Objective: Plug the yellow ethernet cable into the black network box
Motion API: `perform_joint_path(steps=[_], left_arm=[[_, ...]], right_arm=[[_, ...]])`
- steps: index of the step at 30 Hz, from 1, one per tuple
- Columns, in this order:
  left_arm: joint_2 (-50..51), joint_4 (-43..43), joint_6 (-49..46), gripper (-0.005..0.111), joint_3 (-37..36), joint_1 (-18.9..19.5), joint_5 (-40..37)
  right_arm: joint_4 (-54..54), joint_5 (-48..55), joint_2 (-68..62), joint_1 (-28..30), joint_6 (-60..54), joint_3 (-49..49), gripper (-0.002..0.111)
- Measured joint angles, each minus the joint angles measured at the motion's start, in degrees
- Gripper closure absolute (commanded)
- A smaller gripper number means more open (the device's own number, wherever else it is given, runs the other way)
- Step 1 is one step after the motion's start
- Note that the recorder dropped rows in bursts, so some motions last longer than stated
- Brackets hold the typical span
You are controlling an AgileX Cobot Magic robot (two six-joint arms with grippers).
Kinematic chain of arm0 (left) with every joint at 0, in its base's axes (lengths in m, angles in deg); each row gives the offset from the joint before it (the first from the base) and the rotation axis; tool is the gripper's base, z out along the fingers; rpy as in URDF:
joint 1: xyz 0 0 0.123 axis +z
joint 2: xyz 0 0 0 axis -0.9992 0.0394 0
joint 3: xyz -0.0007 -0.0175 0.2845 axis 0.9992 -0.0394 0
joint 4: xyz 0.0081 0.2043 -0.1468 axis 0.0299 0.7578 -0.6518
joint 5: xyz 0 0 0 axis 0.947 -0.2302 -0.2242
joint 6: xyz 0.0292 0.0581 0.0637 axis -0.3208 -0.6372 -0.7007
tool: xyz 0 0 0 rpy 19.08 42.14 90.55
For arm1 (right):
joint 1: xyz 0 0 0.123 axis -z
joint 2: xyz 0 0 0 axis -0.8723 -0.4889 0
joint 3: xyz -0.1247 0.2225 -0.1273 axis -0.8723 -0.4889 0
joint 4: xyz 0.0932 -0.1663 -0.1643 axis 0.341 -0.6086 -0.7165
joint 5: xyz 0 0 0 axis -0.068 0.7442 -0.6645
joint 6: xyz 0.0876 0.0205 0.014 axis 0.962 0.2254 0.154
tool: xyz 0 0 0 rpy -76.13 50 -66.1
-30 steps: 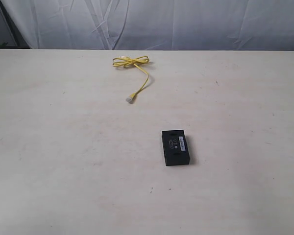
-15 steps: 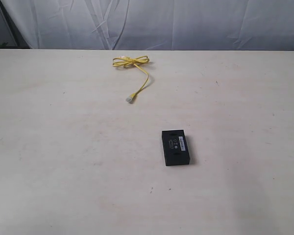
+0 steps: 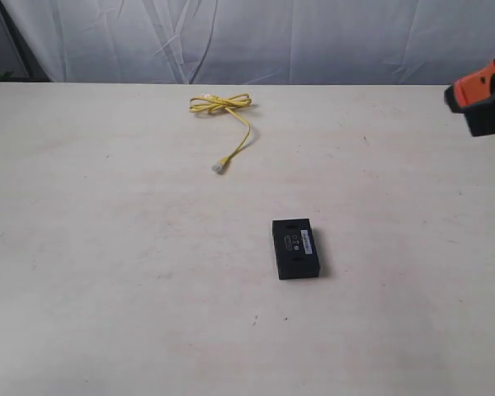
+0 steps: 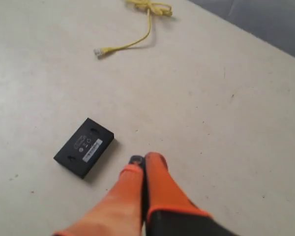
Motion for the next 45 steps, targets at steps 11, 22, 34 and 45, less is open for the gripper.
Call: perform_joint_path(steps=[11, 22, 34, 45], left_arm=[[0.0, -7.05, 0.0, 0.107, 0.0, 0.0, 2.66], [0.0, -20.34, 0.0, 0.107, 0.0, 0.0, 8.73], [0.0, -39.57, 0.13, 0.107, 3.28, 0.0, 11.37], [16.18, -29.38, -3.12, 0.107, 17.38, 0.0, -5.27]], right_arm=[[-6.75, -3.3, -20.55, -6.02, -0.39, 3.21, 0.109], [-6.9, -6.21, -33.52, -6.2, 0.94, 3.31, 0.109], [-6.46, 1.12, -47.75, -6.2, 5.77, 13.17, 0.109], [2.92, 5.57, -52.52, -5.73, 2.88, 16.29, 0.109]])
